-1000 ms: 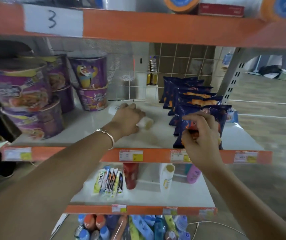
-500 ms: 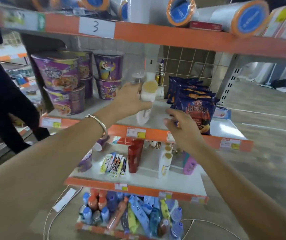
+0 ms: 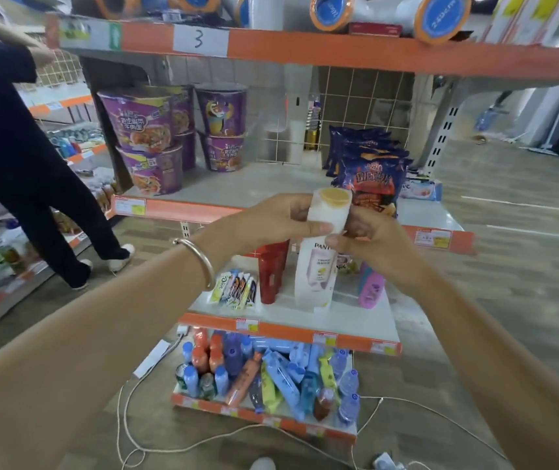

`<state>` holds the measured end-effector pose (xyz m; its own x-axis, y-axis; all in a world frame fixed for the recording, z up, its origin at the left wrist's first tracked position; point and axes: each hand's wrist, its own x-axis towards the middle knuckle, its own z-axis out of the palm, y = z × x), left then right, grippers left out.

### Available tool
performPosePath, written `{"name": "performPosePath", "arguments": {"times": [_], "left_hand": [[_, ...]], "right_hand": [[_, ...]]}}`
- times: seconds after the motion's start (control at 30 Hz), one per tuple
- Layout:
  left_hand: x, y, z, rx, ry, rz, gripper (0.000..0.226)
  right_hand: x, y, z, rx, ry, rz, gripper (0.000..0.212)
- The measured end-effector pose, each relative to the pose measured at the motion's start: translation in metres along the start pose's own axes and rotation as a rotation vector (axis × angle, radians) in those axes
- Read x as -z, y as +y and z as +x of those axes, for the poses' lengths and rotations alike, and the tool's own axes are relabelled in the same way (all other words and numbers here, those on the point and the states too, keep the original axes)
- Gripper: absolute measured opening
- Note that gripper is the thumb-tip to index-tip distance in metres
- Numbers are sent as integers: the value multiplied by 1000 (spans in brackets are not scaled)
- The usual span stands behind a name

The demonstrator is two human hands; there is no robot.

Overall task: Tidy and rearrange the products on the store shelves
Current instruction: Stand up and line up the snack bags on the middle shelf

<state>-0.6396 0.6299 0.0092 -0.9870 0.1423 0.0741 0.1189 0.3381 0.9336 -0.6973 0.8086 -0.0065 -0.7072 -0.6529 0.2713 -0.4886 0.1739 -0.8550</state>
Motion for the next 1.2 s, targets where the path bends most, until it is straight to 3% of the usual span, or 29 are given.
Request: {"name": "performPosePath", "arguments": {"times": [0.2, 0.27, 0.4, 0.5, 0.67, 0.97, 1.2], "left_hand": [[-33, -38, 23, 20, 97, 53, 41], [-46, -57, 35, 38, 123, 85, 40], [-68, -107, 58, 154, 193, 299, 37], [-81, -143, 72, 233, 197, 290, 40], [-95, -207, 103, 278, 228, 267, 34], [-105, -315, 168, 271, 330, 312, 36], [-122, -359, 193, 325, 312, 395, 32]], "right_hand": [[-4, 54, -8, -148, 135, -130, 21], [-8, 79, -6, -192, 163, -161, 28], [-26, 124, -6, -242, 179, -253, 31], [-41, 163, -3, -323, 201, -258, 24], [-58, 235, 13, -453, 204, -285, 34], [-82, 349, 58, -437, 248, -336, 47], [-86, 395, 61, -453, 267, -339, 40]]}}
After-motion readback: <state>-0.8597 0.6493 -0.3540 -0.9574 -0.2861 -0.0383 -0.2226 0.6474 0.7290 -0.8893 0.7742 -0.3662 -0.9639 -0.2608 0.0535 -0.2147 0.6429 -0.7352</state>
